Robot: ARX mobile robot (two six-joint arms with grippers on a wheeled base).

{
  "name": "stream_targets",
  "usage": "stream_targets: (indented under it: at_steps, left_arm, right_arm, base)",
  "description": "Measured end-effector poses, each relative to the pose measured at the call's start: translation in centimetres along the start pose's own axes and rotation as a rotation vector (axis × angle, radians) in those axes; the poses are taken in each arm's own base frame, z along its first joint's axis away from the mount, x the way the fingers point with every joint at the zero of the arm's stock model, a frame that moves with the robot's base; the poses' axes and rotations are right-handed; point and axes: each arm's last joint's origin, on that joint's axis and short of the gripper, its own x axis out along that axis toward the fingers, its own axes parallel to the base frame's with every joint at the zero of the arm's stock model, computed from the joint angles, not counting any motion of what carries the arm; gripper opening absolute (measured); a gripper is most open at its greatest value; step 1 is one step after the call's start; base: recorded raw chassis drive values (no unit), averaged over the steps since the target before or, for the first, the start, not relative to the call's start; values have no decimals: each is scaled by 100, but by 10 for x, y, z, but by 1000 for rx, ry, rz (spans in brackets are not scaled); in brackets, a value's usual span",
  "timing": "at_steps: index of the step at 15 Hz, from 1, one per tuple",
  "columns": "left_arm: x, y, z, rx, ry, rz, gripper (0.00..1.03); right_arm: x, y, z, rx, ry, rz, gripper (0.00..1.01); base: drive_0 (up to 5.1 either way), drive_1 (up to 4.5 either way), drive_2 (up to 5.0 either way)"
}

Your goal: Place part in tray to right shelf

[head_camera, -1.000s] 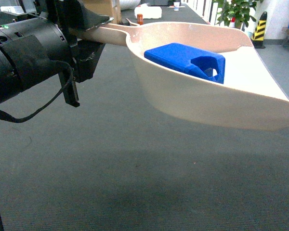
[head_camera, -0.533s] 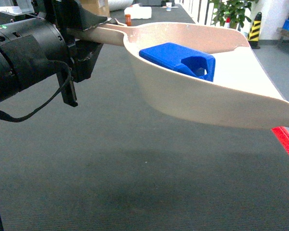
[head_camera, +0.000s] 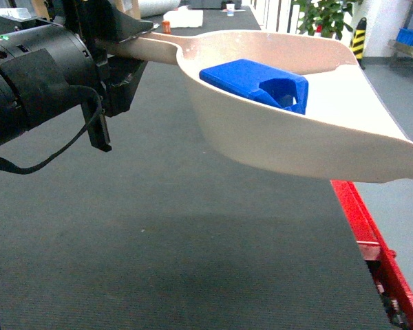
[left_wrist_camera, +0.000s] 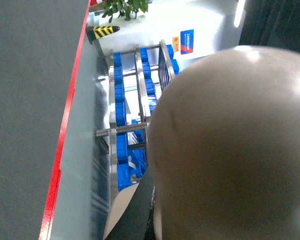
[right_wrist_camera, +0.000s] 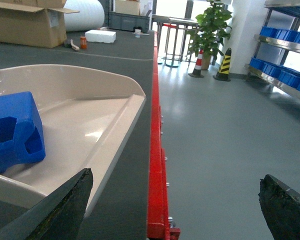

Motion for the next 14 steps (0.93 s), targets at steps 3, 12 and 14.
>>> stream_targets:
  at_steps: [3, 12, 14]
  left_arm:
    - [0, 0, 0, -1, 0, 4, 16]
    - [0, 0, 0, 6, 2, 0, 16]
    - [0, 1, -1, 6, 3, 6, 16]
  right_arm:
    - [0, 0, 0, -2, 2, 0, 98]
    - [0, 0, 0, 1, -1, -1, 98]
    - [0, 0, 0, -2, 1, -1, 98]
  base:
    - [500, -245, -245]
    - [492, -244, -244]
    - [485, -247, -247]
